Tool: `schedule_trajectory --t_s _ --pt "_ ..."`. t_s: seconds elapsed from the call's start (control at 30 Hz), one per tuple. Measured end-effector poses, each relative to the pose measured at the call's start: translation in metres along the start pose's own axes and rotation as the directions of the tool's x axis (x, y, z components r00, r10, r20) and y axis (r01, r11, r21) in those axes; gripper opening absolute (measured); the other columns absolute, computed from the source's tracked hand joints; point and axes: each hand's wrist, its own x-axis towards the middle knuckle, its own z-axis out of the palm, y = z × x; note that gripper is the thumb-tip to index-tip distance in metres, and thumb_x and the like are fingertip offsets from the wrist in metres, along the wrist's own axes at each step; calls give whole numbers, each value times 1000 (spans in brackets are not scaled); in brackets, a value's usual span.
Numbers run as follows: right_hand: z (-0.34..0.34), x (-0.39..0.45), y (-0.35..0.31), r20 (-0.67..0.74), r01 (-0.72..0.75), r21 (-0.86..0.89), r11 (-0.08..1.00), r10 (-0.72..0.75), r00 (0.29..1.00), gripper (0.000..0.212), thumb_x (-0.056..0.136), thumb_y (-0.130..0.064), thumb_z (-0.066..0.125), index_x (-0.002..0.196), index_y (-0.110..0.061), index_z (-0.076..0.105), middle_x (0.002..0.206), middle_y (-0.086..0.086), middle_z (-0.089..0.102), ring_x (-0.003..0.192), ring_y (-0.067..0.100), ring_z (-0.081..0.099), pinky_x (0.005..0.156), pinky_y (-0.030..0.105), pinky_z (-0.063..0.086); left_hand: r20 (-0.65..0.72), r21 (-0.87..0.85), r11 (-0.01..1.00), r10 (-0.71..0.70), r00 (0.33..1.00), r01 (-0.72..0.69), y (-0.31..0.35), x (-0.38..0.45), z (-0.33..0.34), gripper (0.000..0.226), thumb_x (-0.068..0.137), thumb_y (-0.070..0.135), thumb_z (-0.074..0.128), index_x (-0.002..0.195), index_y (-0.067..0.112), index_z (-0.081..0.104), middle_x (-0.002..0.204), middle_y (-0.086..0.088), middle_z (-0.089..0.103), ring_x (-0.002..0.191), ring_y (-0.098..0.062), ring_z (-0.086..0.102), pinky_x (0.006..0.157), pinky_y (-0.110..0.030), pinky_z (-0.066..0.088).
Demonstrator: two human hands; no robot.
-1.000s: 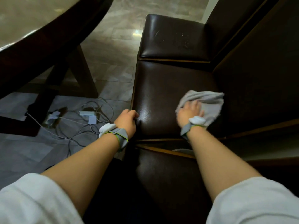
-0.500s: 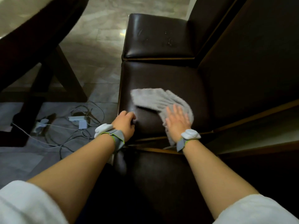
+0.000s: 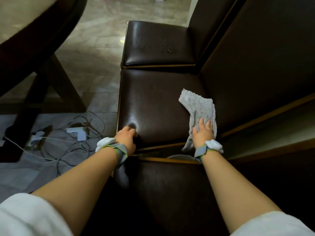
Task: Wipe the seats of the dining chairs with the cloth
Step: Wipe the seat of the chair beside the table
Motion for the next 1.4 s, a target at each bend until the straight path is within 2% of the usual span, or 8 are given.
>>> schedule_trajectory --t_s 0.3,0.47,0.6,0.7,0.83,1.07,1.23,1.4 --pt "12 -29 -14 78 266 -213 940 -255 964 65 97 -38 46 152 -22 16 161 10 1 148 27 -3 118 42 11 99 53 999 -17 995 12 1 9 -9 33 80 13 62 113 16 58 122 -8 46 109 -31 53 91 -33 45" --pt "30 -53 -60 182 468 -274 840 -433 883 66 95 -39 47 152 -28 15 162 1 3 149 19 -4 118 44 2 112 44 999 -12 994 7 -2 11 -11 31 81 12 61 112 17 60 123 -9 46 110 -30 53 95 -35 44" --pt "53 -79 -105 294 728 -232 646 -667 685 53 99 -33 41 149 -30 27 162 1 9 149 18 -2 117 47 -4 59 -2 999 -32 998 32 0 10 -18 23 86 13 55 106 13 67 117 -11 53 108 -32 56 90 -33 45" --pt "62 -77 -127 362 835 -171 524 -754 548 46 100 -29 38 146 -32 35 162 0 10 149 18 -2 117 53 -9 -62 -83 980 -187 980 182 -9 10 -25 15 84 23 56 77 13 65 98 -13 64 91 -33 60 73 -32 45" --pt "65 -47 -131 404 898 -223 380 -803 439 49 102 -36 33 150 -37 22 162 -2 4 149 17 -5 115 51 -11 -101 -277 913 -337 936 299 -34 19 -19 16 84 26 56 78 13 64 97 -14 60 92 -34 58 78 -32 43" --pt "59 26 -205 346 805 -273 526 -727 593 52 100 -45 26 150 -41 15 162 -6 -2 149 15 -6 115 51 -8 -59 -492 791 -448 892 365 -49 61 -34 24 92 16 49 114 6 50 116 -22 60 109 -38 55 86 -36 41" --pt "66 91 -266 279 713 -342 612 -659 699 54 99 -46 23 151 -39 11 162 -4 -3 148 16 -7 116 55 -4 -55 -279 928 -273 960 248 -69 82 -33 41 93 17 48 132 23 54 129 -8 61 118 -29 55 93 -29 43" --pt "68 141 -323 282 654 -418 631 -593 754 56 97 -49 20 151 -38 8 162 -2 -3 149 18 -4 114 58 1 -31 -318 941 -128 991 112 -97 93 -21 33 96 24 47 125 23 62 116 -13 68 110 -31 60 87 -35 49"
